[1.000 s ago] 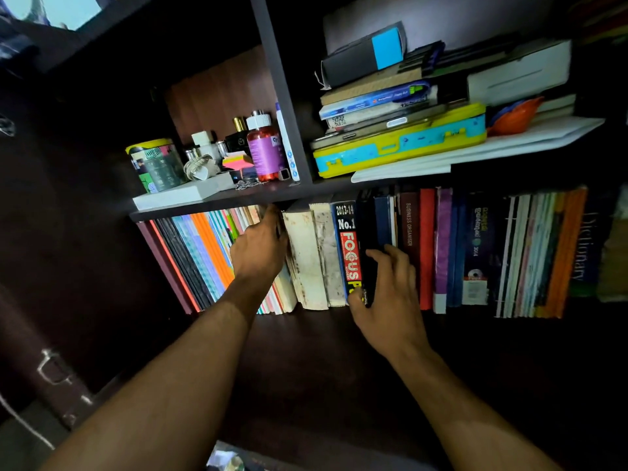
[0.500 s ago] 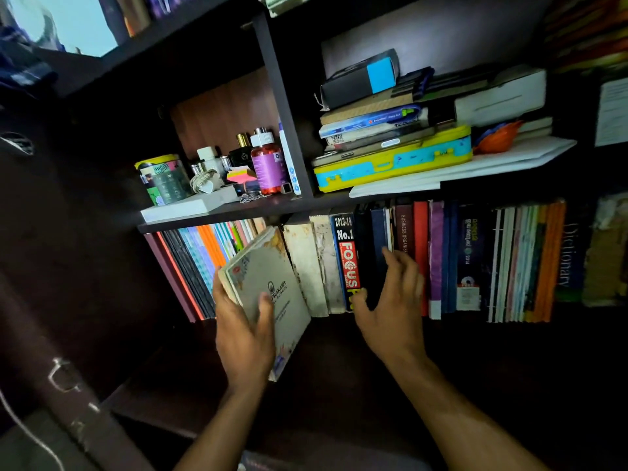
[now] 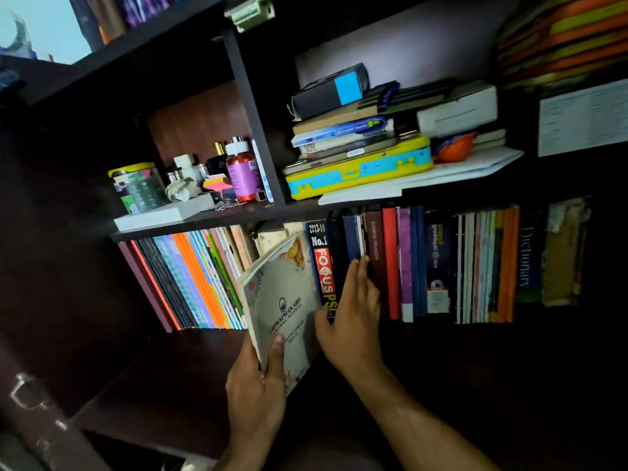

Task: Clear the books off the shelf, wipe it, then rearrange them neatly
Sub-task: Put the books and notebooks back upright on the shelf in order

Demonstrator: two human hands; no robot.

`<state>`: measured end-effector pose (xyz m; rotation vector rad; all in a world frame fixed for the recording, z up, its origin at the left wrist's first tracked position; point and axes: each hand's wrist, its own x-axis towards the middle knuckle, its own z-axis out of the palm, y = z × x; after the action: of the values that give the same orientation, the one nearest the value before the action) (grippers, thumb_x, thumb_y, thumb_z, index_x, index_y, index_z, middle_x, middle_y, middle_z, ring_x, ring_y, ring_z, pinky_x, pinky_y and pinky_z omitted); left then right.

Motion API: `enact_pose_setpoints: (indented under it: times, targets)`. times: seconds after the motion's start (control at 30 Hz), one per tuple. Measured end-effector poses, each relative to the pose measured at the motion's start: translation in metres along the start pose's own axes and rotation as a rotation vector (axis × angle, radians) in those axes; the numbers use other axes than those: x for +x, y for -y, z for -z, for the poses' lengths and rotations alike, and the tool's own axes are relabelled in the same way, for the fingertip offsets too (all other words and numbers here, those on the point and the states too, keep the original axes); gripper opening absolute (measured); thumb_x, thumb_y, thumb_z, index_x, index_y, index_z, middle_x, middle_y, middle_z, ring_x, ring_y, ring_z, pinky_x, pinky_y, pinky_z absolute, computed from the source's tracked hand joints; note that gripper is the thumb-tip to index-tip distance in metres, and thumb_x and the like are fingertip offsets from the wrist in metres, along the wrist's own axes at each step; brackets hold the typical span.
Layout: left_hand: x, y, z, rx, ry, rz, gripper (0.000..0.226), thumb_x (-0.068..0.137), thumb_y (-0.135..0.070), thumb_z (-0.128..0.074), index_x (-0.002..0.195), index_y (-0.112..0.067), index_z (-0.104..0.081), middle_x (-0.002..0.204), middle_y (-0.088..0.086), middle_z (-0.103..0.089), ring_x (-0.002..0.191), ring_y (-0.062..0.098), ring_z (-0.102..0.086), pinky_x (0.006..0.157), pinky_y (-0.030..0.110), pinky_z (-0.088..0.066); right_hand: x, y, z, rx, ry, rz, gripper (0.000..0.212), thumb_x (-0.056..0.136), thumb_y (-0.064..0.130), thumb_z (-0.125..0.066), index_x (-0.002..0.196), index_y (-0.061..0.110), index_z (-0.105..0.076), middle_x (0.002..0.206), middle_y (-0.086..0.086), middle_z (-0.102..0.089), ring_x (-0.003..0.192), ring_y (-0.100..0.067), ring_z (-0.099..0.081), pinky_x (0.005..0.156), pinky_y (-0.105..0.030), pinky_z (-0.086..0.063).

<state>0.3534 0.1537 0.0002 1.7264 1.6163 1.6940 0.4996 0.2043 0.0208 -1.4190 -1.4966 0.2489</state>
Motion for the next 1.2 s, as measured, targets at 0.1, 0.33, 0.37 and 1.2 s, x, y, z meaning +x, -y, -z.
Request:
enact_pose_setpoints:
  times: [0.1,0.33,0.37,1.2]
  targets:
    - [0.004,-0.004,-0.01,-0.037,0.024,-0.023,0.022,0.097,-0.04,-0.063,0.119,-0.037,-0.064,0.091,-0.029,-0.07,0.083,-0.017,-0.065,0.071,0.006,-0.049,0.003,0.002,0.005,0.169,-0.098,-0.021,0.094,0.092,0.018,-0.06,0.162,0.016,0.002,0.17,0.001,0.0,0.149,-0.016,-0.006,0.124,-0.039,-0.022]
    - [0.001,0.0,-0.026,-0.044,0.036,-0.123,0.049,0.092,-0.056,-0.055,0.128,-0.025,-0.068,0.118,-0.02,-0.072,0.112,0.003,-0.067,0.092,0.03,-0.055,0.01,-0.002,0.006,0.138,0.067,0.002,0.096,0.094,0.027,-0.059,0.162,0.018,0.008,0.168,0.005,0.019,0.153,-0.017,0.002,0.125,-0.04,-0.013]
    - [0.001,0.0,-0.026,-0.012,0.045,-0.148,0.052,0.092,-0.056,-0.053,0.13,-0.023,-0.067,0.121,-0.018,-0.071,0.113,0.002,-0.067,0.092,0.026,-0.054,0.011,-0.003,0.006,0.118,0.095,0.011,0.095,0.095,0.028,-0.058,0.162,0.018,0.009,0.168,0.004,0.022,0.153,-0.018,0.004,0.125,-0.039,-0.009]
    - [0.015,-0.015,-0.052,-0.031,0.153,-0.066,0.061,0.092,-0.067,-0.045,0.144,-0.035,-0.049,0.136,-0.017,-0.063,0.124,0.006,-0.059,0.101,0.034,-0.051,0.026,-0.014,0.02,0.166,0.153,0.012,0.092,0.095,0.016,-0.058,0.162,0.028,0.003,0.169,0.004,-0.008,0.154,-0.015,-0.01,0.126,-0.04,-0.019]
